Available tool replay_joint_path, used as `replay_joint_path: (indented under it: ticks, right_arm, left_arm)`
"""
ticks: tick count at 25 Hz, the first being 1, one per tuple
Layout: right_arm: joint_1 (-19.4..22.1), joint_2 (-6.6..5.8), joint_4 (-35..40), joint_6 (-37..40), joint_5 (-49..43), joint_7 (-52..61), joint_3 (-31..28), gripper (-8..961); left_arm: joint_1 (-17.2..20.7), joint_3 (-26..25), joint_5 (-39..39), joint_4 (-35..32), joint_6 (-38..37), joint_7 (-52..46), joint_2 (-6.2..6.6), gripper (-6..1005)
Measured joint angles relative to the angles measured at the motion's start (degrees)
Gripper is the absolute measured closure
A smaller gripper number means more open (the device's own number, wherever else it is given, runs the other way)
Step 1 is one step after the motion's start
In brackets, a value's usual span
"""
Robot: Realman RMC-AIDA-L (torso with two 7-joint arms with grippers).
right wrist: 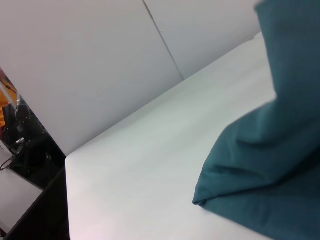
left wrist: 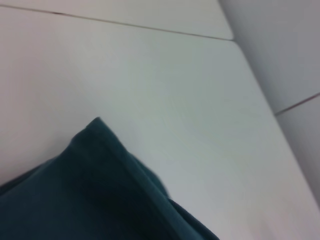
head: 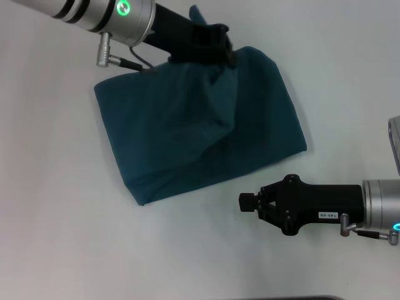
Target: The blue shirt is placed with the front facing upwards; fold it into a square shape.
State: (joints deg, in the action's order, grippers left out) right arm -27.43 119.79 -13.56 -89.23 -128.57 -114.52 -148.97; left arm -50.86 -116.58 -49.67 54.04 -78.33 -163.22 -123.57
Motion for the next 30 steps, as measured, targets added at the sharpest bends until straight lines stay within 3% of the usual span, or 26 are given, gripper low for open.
replay_joint_path:
  ticks: [13, 18, 23, 27, 30]
  right_arm:
    - [0.13, 0.00, 0.03, 0.05, 0.12, 0.08, 0.00, 925]
    - [0.14, 0.00, 0.02, 0.08, 0.01, 0.29, 0.00, 924]
    - [0.05, -0.07, 0.02, 0.64, -0.02, 1.48, 0.00, 922]
    - [0.09, -0.09, 0.02, 0.80, -0.01, 1.72, 0.14, 921]
    - [0.18, -0.17, 0.01, 0.82, 0.16, 1.75, 0.12, 920]
  left_arm:
    - [0.23, -0.86, -3.31, -1.28, 0.83, 1.88, -0.08, 960]
    - [-0.82, -2.28, -10.58, -4.44, -1.31, 6.91, 0.18, 956]
    - [0.61, -4.32, -15.97, -2.07, -3.97, 9.45, 0.22, 837]
    - [4.04, -10.50, -17.17, 0.91, -5.70, 11.35, 0.25, 742]
    - [7.96, -16.62, -20.85, 2.24, -8.12, 13.86, 0.82, 603]
